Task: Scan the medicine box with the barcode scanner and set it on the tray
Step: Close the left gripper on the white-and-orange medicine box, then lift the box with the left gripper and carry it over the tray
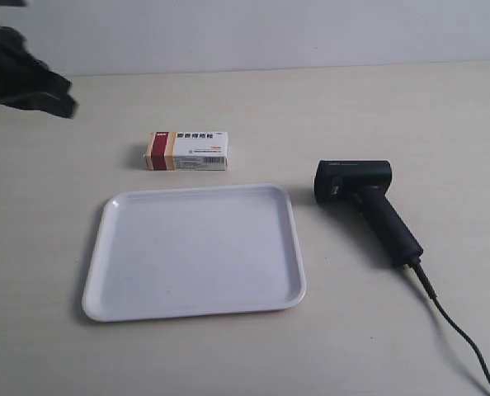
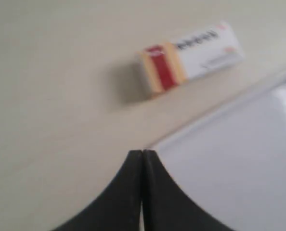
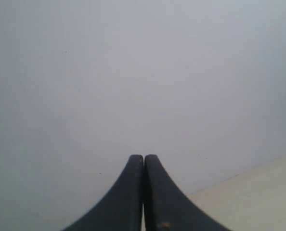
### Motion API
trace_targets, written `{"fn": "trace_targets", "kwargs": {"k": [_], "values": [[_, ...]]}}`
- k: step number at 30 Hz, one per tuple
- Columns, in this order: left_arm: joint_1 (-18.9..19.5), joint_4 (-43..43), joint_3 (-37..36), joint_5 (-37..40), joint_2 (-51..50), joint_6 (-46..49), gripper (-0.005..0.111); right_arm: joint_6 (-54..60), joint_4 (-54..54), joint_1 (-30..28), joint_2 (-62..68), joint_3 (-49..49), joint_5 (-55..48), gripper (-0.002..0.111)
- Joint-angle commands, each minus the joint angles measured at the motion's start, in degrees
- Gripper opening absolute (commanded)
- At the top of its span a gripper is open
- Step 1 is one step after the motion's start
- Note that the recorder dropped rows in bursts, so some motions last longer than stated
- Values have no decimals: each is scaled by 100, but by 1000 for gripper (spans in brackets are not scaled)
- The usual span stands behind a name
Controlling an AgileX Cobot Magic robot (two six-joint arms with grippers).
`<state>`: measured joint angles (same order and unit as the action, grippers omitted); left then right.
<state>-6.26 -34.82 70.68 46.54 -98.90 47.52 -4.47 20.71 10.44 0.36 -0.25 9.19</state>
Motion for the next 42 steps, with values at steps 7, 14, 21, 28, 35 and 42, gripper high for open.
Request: {"fn": "trace_targets", "kwargs": {"k": [7,14,21,28,35,42], "values": [[-579,-4203,1097,331,-2568,5927,77,191,-161,-39,-36,25,22,0],[-703,-4756,1223,-810,-3256,7261,104,191,-161,-39,-36,25,0,0],[-703,-4333,1685,-846,-3892,7261,104,191,-172,-39,-36,25,0,0],[-703,-4103,1747,-259,-3837,7258,52,191,-421,-39,-36,25,37,0],[-914,-1714,1516,463,-2228,5345,8,11,-973,-39,718,-177,1,0],[-1607,-2690,-510,11,266,6346,16,-615,-1864,1,4317,-1548,-713,0]]}}
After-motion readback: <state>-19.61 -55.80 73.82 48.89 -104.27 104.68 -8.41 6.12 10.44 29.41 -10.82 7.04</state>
